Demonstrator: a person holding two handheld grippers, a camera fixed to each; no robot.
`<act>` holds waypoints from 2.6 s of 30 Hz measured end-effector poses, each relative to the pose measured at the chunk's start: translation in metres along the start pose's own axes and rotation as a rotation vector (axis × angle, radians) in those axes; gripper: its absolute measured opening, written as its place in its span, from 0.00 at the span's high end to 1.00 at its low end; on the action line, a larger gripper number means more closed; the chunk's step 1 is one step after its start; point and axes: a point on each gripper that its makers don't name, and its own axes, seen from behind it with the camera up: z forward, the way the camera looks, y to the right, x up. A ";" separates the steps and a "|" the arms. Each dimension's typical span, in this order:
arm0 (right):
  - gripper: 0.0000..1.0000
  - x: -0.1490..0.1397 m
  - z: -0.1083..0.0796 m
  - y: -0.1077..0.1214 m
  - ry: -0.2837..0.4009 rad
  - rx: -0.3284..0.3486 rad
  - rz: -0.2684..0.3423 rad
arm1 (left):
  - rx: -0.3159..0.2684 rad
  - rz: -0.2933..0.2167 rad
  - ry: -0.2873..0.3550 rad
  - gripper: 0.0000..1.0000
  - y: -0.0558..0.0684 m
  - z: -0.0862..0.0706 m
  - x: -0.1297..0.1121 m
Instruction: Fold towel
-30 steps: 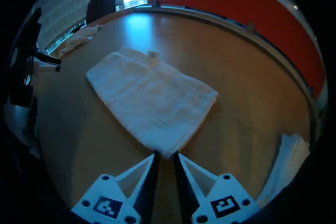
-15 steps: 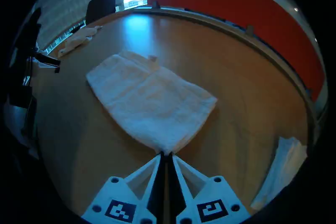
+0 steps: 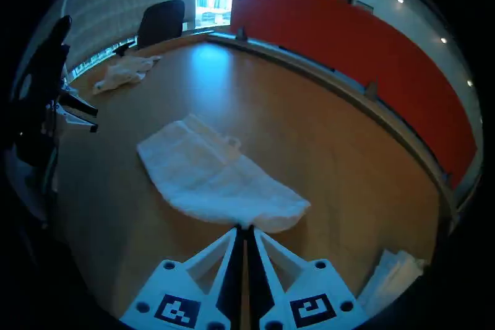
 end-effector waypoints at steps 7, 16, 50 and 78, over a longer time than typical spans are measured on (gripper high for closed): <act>0.94 0.039 0.001 -0.006 0.042 0.005 -0.057 | -0.002 -0.005 0.008 0.09 0.000 -0.002 0.002; 0.94 0.075 0.007 -0.019 0.086 0.027 -0.101 | -0.004 -0.017 0.016 0.09 -0.001 -0.005 0.003; 0.94 0.115 0.068 -0.114 0.033 0.198 -0.247 | 0.032 -0.131 0.095 0.09 -0.029 -0.056 0.011; 0.55 0.092 0.124 -0.156 -0.059 0.285 -0.235 | 0.055 -0.230 0.098 0.09 -0.037 -0.064 -0.007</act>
